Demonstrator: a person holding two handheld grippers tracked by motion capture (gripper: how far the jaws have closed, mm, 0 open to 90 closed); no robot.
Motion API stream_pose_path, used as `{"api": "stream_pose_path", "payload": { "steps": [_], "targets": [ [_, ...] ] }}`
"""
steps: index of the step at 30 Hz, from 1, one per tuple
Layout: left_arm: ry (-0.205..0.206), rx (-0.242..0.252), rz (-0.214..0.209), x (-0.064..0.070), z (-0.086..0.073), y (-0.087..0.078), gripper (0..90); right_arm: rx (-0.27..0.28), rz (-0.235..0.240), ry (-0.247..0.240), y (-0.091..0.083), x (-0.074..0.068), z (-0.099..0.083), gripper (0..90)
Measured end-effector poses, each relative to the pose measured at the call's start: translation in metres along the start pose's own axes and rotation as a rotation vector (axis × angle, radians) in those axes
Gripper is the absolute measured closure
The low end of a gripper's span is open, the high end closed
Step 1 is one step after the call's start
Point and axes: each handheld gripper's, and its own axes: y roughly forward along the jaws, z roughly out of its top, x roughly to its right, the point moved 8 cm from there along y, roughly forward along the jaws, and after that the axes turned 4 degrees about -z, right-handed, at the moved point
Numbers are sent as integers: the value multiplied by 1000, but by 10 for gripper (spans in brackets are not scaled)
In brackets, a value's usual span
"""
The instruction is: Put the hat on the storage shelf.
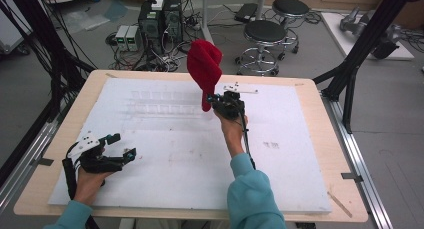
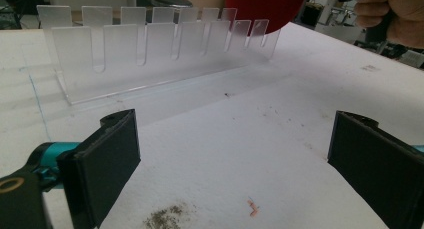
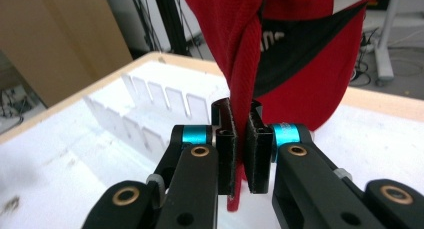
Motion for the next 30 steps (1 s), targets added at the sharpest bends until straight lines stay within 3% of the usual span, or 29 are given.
{"api": "stream_pose_path", "payload": {
  "steps": [4, 23, 26, 30],
  "targets": [
    [1, 9, 3, 0, 0, -1, 68, -47, -3, -28, -2, -2, -4, 856],
    [-1, 9, 10, 0, 0, -1, 69, -135, -17, -103, -9, -10, -24, 851],
    [-1, 8, 12, 0, 0, -1, 69, -146, 3, -93, -9, -10, -26, 827],
    [-12, 11, 15, -1, 0, -1, 68, -156, 10, -94, -11, -8, -27, 702]
  ]
}}
